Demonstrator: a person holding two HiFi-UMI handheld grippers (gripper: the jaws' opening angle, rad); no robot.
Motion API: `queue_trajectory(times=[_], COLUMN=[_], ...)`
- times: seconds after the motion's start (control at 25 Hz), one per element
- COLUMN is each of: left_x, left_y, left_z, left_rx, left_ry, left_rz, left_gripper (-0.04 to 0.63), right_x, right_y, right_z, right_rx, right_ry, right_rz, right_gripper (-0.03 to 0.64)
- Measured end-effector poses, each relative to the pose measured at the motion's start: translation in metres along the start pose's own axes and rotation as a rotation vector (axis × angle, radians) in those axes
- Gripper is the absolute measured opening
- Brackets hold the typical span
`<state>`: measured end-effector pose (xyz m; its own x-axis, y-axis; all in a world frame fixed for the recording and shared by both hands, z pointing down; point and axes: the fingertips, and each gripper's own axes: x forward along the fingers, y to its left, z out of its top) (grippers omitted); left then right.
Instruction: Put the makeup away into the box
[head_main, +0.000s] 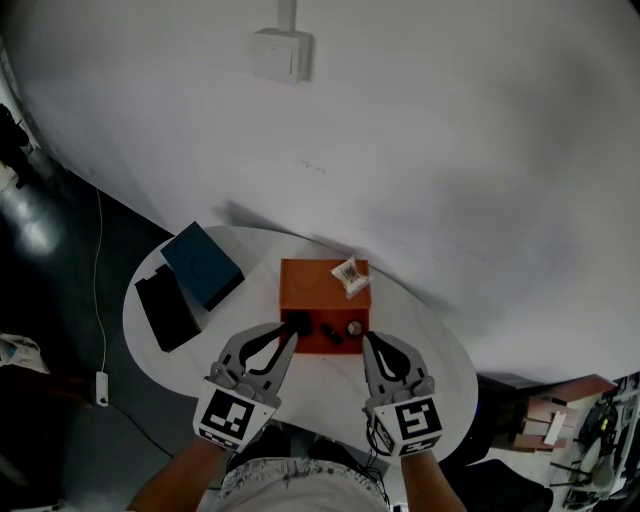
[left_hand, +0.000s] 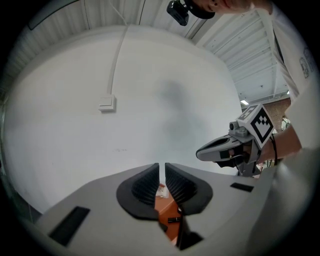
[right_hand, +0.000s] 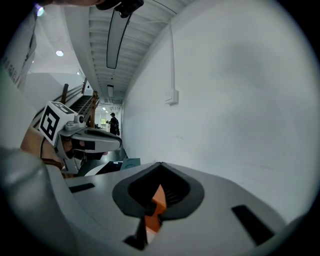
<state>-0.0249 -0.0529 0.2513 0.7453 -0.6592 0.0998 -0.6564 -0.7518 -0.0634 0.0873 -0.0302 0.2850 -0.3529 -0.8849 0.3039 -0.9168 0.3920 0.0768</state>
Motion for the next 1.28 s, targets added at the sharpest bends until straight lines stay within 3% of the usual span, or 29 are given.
queue_trajectory(times=[1.28], left_x=[0.001], left_y=[0.011], left_z=[-0.005], left_rx=[-0.013], left_ry=[0.011], left_rz=[0.015], left_gripper=[0.029], right_x=[0.008], right_y=[0.005], right_z=[-0.009], right_rx=[0.046], right_ry=[0.017], right_rz=[0.051], right_gripper=[0.006])
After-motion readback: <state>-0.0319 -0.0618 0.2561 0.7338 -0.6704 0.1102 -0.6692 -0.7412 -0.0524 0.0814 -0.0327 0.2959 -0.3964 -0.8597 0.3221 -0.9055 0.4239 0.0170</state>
